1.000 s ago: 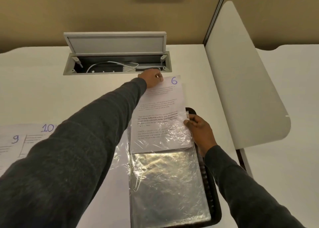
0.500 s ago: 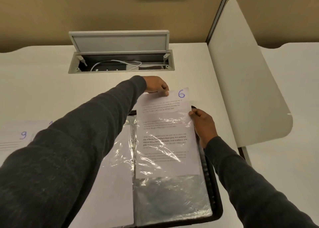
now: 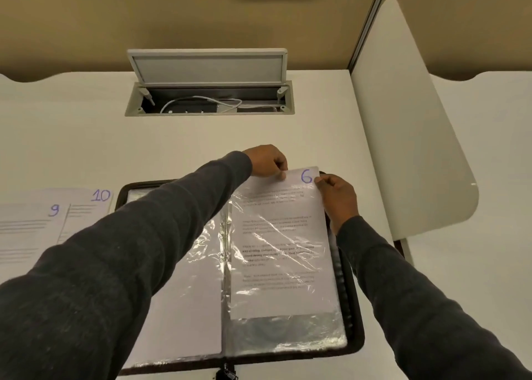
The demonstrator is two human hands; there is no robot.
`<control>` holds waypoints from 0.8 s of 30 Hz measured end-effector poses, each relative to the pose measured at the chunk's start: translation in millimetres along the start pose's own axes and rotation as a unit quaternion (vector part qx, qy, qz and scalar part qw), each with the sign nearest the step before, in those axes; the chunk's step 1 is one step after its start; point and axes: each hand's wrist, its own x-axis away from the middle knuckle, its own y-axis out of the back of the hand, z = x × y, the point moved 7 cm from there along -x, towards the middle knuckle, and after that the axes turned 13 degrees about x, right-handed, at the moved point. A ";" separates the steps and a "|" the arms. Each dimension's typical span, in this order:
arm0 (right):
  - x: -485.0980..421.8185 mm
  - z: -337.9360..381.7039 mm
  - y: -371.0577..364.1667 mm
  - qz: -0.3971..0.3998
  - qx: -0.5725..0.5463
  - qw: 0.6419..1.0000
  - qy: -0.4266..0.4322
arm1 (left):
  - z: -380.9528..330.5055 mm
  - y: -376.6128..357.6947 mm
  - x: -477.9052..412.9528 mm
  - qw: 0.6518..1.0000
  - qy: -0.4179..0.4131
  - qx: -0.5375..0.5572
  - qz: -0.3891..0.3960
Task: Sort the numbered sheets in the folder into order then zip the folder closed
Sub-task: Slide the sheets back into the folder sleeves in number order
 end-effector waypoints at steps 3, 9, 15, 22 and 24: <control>-0.5 2.1 -1.0 0.004 0.001 1.000 -0.002 | -1.8 -5.1 5.8 1.000 0.010 -0.005 0.009; -0.9 2.0 -2.3 0.020 -0.016 1.000 -0.014 | -5.2 -10.0 16.2 0.995 -0.038 0.042 -0.084; 2.8 5.6 -1.9 0.046 -0.023 0.999 -0.013 | -10.7 -16.5 17.3 0.988 -0.062 -0.031 -0.139; 12.6 -7.4 -1.7 0.113 -0.002 0.993 -0.032 | -4.5 -27.7 15.4 0.991 -0.028 0.018 -0.126; 18.4 -17.1 -2.2 0.135 0.009 0.990 -0.049 | -1.5 -29.5 16.4 0.990 -0.023 0.045 -0.133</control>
